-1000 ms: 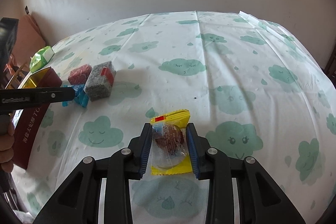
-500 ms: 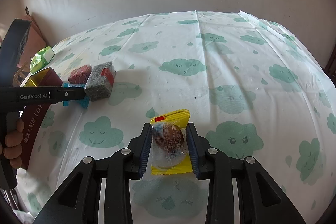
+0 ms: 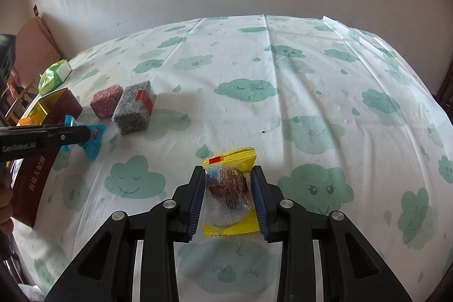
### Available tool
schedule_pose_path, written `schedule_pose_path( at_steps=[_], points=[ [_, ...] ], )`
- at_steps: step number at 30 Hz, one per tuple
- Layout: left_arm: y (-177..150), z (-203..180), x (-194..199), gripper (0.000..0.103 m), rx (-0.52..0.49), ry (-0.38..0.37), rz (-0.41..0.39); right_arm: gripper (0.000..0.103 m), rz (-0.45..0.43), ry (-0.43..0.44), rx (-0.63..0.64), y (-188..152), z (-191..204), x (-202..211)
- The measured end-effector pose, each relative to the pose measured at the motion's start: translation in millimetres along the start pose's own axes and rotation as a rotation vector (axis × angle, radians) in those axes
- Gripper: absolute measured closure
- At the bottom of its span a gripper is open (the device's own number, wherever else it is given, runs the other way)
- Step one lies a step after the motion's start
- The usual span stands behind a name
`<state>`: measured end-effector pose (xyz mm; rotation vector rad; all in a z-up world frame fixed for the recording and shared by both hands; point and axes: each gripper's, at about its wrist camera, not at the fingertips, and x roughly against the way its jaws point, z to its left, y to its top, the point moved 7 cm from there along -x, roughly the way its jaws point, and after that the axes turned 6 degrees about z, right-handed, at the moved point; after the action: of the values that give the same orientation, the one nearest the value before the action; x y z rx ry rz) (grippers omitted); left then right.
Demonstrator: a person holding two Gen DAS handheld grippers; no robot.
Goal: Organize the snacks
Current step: 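Grasp the blue-wrapped candy with the left tool while the right holds the yellow bag, then carry the blue candy into the gold tin and open the left tool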
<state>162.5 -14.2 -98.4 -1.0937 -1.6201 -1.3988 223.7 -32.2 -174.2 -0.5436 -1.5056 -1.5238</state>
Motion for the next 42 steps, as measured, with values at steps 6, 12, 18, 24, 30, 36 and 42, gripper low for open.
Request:
schedule_pose_path(
  at_steps=[6, 12, 18, 24, 30, 36, 42],
  points=[
    [-10, 6, 11, 0.078, 0.006, -0.003, 0.001, 0.069, 0.0, 0.003, 0.003, 0, -1, 1],
    [-13, 11, 24, 0.078, 0.01, 0.007, -0.009, 0.069, 0.001, 0.0, 0.01, 0, -1, 0],
    [-15, 21, 38, 0.078, 0.011, 0.017, -0.019, 0.069, 0.004, -0.024, 0.031, -1, 2, 1],
    [-14, 37, 53, 0.078, 0.015, 0.038, -0.034, 0.069, 0.007, -0.044, 0.051, -1, 2, 0],
    [-8, 62, 68, 0.078, 0.034, 0.078, -0.065, 0.069, 0.009, -0.058, 0.065, -1, 2, 0],
    [0, 98, 73, 0.078, 0.075, 0.146, -0.084, 0.069, 0.008, -0.055, 0.068, -1, 1, 1],
    [4, 135, 68, 0.078, 0.124, 0.2, -0.08, 0.069, 0.008, -0.051, 0.069, -2, 0, 1]
  ],
)
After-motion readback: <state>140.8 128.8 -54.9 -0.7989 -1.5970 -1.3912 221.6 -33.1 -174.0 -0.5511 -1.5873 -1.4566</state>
